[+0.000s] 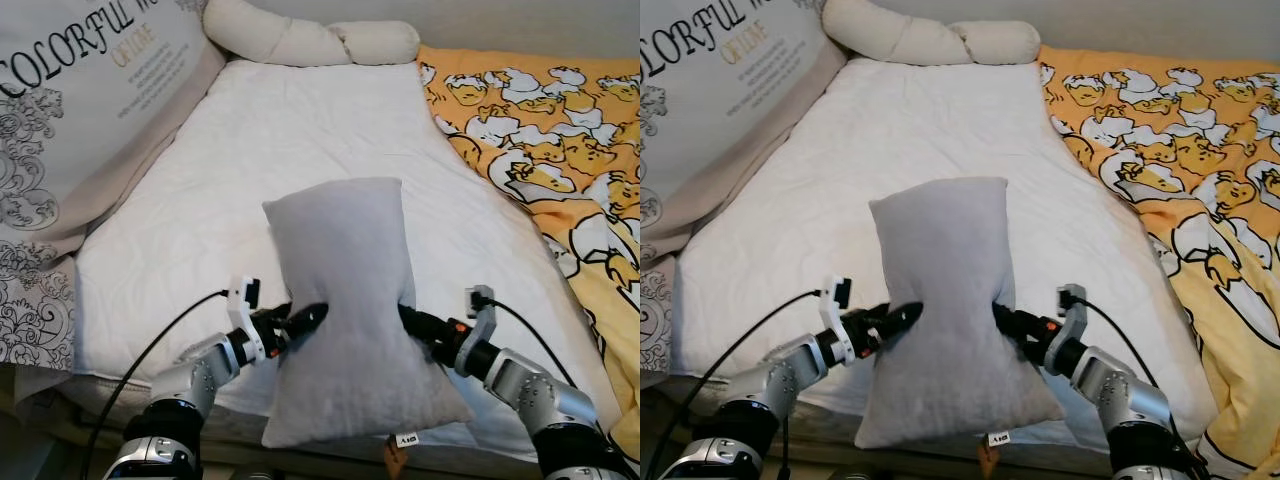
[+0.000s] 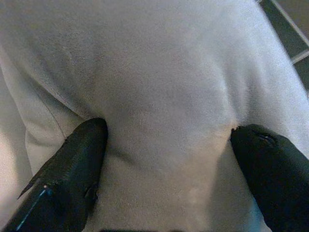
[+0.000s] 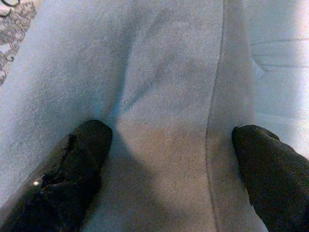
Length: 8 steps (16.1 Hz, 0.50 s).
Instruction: Clean up the room
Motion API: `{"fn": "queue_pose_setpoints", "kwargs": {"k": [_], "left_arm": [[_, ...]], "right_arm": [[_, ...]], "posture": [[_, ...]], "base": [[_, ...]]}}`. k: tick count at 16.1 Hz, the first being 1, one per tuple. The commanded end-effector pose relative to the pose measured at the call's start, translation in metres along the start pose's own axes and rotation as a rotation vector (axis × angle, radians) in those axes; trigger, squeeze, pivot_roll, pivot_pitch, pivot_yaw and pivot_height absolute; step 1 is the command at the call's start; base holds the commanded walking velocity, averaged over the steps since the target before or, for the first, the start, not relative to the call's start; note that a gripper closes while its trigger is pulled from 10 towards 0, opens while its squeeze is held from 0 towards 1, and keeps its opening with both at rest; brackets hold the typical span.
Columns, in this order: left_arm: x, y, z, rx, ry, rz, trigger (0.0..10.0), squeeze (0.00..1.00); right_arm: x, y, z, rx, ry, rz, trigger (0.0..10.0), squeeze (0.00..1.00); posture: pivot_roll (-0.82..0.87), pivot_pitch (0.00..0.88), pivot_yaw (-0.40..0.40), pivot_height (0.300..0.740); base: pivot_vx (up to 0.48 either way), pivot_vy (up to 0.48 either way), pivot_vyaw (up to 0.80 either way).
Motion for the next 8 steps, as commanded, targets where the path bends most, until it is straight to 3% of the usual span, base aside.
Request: {"fn": "queue_pose_setpoints", "kwargs": {"k": [1,2,3,4,5,6,8], "left_arm": [[0.0001,-0.0208,-0.0039,-0.089,0.005,-0.016,10.0,0.00],[-0.0001,-0.0262,-0.0043,-0.113,0.006,-0.031,10.0,0.00],[0.0000,-0.0268,-0.0046,-0.114,0.004,-0.029,9.7,0.00],[-0.0008,-0.0261,-0.0047,-0.108,0.011,-0.025,4.2,0.00],[-0.0011,-0.0251,-0.0049,-0.103,0.013,-0.024,0.5,0.00],[-0.0015,-0.0250,-0.0051,-0.107,0.015,-0.028,0.0,0.00],[-0.0024,-0.0244,-0.0054,-0.110,0.017,-0.042,0.0,0.00]], "right_arm": [[-0.0027,-0.0057,-0.0053,-0.034,0.002,0.018,7.3,0.00],[-0.0009,-0.0091,-0.0059,-0.053,-0.012,0.033,3.3,0.00],[-0.0005,-0.0098,-0.0063,-0.057,-0.015,0.038,1.7,0.00],[-0.0004,-0.0102,-0.0071,-0.061,-0.018,0.046,0.0,0.00],[-0.0001,-0.0103,-0.0080,-0.064,-0.022,0.052,0.0,0.00],[-0.0007,-0.0106,-0.0102,-0.068,-0.025,0.062,0.0,0.00],[-0.0026,-0.0119,-0.0130,-0.069,-0.020,0.068,0.0,0.00]], "posture": [[0.04,0.000,0.006,0.740],[0.04,0.000,-0.002,0.740],[0.04,0.000,-0.002,0.740],[0.04,0.000,-0.003,0.740],[0.04,0.000,-0.004,0.740],[0.04,0.000,-0.002,0.740],[0.04,0.000,-0.003,0.740]], "base": [[0.000,0.000,0.00],[0.000,0.000,0.00],[0.000,0.000,0.00],[0.000,0.000,0.00],[0.000,0.000,0.00],[0.000,0.000,0.00],[0.000,0.000,0.00]]}}
Point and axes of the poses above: a point about 5 cm out from each wrist's last joint towards the gripper, its own z axis pointing back from the gripper into the wrist, its own y axis along the axis of the wrist's last joint, x = y × z, the point moved 5 cm from there along -z, pointing out of the wrist towards the gripper, and after that the axes turned 7 degrees about z, right-handed, at the moved point
